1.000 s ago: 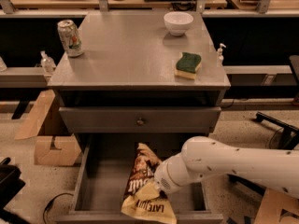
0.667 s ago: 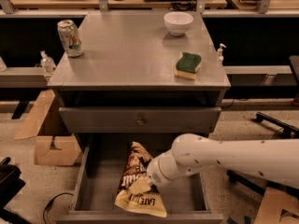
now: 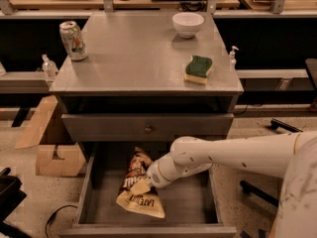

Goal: Place brown chip bag into middle drawer

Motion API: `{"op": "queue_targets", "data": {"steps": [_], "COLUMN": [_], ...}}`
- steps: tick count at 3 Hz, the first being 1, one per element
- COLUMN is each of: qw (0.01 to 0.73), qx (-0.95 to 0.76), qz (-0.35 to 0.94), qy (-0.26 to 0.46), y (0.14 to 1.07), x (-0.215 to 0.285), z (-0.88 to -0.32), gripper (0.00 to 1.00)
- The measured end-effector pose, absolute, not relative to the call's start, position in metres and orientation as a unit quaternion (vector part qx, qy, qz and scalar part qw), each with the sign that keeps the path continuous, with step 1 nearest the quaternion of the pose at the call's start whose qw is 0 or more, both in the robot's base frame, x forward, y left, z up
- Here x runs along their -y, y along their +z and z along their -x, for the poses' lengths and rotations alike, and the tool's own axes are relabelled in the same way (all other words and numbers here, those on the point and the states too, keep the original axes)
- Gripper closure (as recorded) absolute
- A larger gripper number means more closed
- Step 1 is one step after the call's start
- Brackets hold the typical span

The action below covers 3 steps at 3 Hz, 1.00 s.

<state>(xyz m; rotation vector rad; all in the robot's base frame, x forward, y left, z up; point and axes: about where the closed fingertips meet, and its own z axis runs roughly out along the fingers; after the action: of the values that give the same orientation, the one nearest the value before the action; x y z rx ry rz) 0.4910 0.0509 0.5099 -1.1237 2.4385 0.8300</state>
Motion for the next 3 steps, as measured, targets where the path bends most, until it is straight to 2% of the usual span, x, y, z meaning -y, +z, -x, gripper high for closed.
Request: {"op": "queue_targets", "data": {"steps": [1, 2, 3], "qw": [0.162, 0.162, 0.161], "qx": [-0.856, -0.856, -0.855], "qz": [0.382, 0.382, 0.384], "qy": [0.308, 0.309, 0.310], "y": [0.4934, 0.4927, 0.4916], "x": [-0.0553, -0.0570, -0.0587], "z": [-0.5116, -0.5119, -0.5107], "gripper": [1.00, 0.81, 0.50]}}
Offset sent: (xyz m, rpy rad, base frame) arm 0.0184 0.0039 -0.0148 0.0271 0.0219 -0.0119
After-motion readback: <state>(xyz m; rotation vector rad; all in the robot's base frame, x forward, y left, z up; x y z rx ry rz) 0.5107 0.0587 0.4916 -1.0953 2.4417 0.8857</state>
